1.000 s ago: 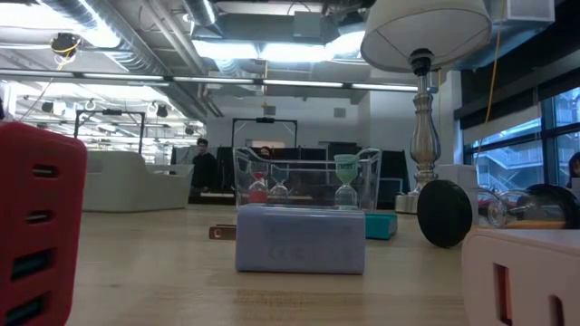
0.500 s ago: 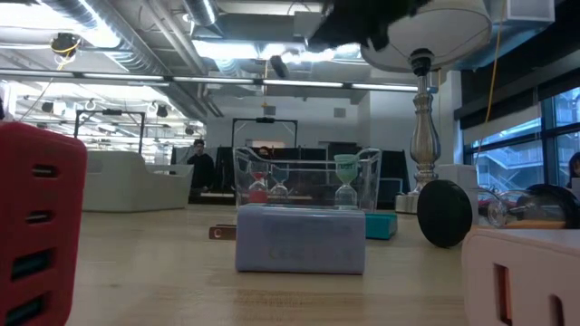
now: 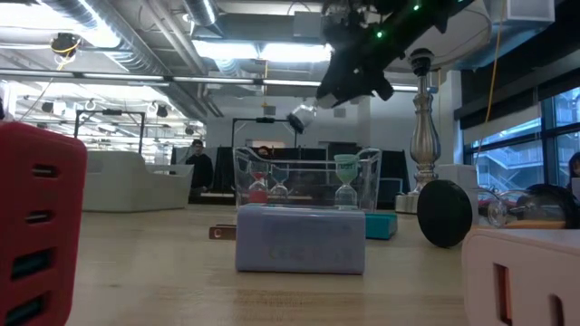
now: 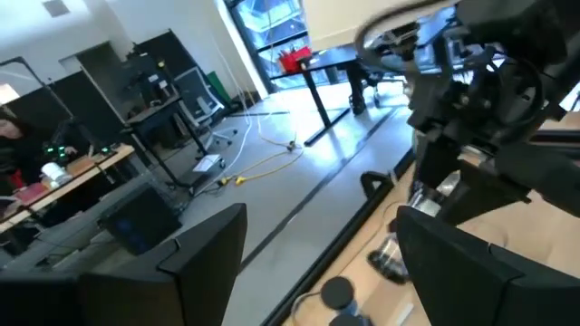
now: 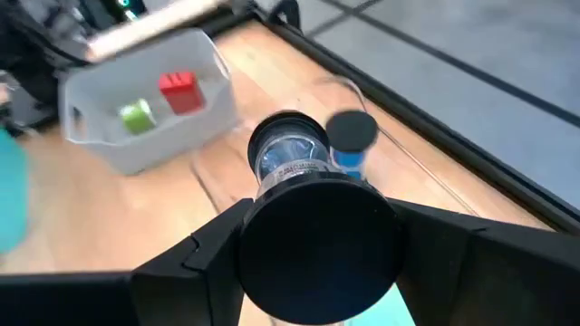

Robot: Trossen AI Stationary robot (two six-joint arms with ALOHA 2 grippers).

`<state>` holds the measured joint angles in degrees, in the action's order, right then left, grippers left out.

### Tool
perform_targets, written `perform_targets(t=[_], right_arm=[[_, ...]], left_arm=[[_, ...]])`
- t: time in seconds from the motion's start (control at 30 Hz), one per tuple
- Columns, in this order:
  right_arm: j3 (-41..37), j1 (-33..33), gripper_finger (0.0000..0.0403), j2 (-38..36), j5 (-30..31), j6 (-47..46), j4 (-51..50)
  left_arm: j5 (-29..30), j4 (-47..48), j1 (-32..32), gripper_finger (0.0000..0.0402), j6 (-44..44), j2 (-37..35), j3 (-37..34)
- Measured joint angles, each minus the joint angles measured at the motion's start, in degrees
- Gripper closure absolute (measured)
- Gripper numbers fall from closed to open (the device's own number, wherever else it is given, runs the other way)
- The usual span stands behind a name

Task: Pick & Place Office items
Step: Put the white hourglass into the transparent bin

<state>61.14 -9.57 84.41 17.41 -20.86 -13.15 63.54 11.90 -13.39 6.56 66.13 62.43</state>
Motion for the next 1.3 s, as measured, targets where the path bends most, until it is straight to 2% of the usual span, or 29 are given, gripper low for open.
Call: perform_targets(t=[0.1, 0.33, 0.6, 0.8, 1.0, 1.3], right_arm=[[3.3, -0.1, 0.0194, 3.0, 0.2, -0.2, -4.1], [15.7, -1.4, 0.0194, 11.9, 2.3, 0.3, -21.1], [25.6, -6.0, 0.0194, 21.3, -6.4, 1.5, -26.6], [32.9, -8.1, 0.0194, 26.6, -4.4, 1.9, -35.0], [36.7, -8.9, 0.0189, 30.4, -3.3, 2.4, -38.3], [36.8, -11.8, 0.0191, 33.5, -3.9, 3.1, -39.3]], left_arm=[[0.6, 1.0, 0.0, 0.0121, -1.0, -1.4, 0.0], [0.4, 7.7, 0.0, 0.0121, -7.6, -5.3, 0.0], [-3.0, 20.5, 0.0, 0.0121, -17.6, -8.9, 0.0], [-5.0, 27.9, 0.0, 0.0121, -23.7, -10.2, 0.0], [-5.2, 32.9, 0.0, 0.0121, -24.9, -10.5, 0.0], [-4.8, 35.3, 0.0, 0.0121, -24.9, -10.5, 0.0]])
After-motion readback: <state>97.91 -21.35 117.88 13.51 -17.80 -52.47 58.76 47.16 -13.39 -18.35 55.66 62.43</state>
